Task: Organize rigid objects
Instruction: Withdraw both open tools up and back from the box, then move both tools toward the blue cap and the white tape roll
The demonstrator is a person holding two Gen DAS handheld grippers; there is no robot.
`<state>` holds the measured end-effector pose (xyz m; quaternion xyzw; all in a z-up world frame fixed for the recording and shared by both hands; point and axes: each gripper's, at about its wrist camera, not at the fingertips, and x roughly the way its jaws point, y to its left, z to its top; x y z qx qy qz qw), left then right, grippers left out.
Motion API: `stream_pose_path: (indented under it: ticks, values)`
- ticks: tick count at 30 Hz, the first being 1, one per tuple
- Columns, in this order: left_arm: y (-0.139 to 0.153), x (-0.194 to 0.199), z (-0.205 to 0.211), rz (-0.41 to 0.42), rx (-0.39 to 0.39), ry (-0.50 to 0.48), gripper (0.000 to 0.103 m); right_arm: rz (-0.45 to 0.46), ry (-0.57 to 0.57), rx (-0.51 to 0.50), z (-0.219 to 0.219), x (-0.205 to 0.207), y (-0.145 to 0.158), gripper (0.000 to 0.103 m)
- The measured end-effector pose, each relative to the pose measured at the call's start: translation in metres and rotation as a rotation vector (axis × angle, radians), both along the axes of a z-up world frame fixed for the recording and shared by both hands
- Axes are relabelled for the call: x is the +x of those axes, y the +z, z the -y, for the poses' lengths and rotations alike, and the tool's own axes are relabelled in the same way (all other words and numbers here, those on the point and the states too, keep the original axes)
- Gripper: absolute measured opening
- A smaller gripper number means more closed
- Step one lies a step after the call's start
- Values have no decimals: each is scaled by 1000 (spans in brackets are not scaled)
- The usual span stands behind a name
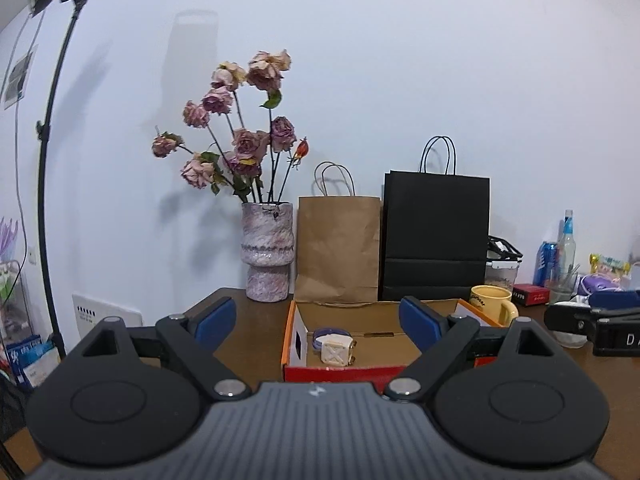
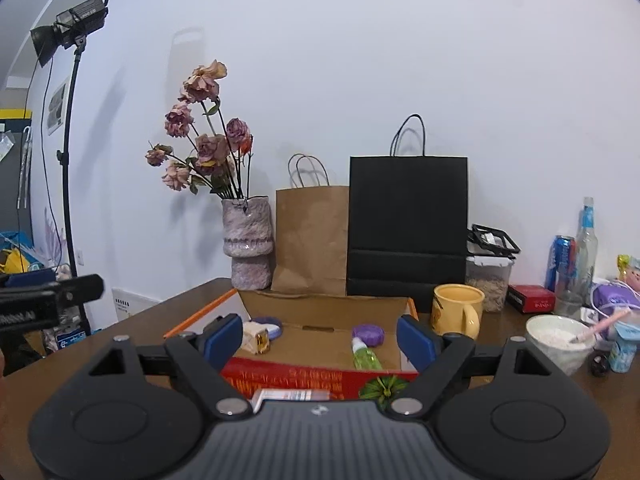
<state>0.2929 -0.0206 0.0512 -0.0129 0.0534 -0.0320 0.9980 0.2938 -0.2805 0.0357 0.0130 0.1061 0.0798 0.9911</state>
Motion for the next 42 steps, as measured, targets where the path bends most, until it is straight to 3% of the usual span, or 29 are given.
stream_pose_path:
  ticks: [17, 23, 31, 42]
  values:
    - [-31, -93, -5, 55, 43, 5, 91, 27, -12, -13, -4, -91, -33, 85]
    - [-46, -110, -10, 5, 27, -13, 91, 3, -18, 15, -5, -115, -46, 85]
    - [-68, -113, -6, -60, 66, -44, 91, -39, -3, -23, -13, -129, -61, 85]
    - [-82, -84, 5, -160, 86, -67, 86, -96, -9, 3, -7, -103, -74, 85]
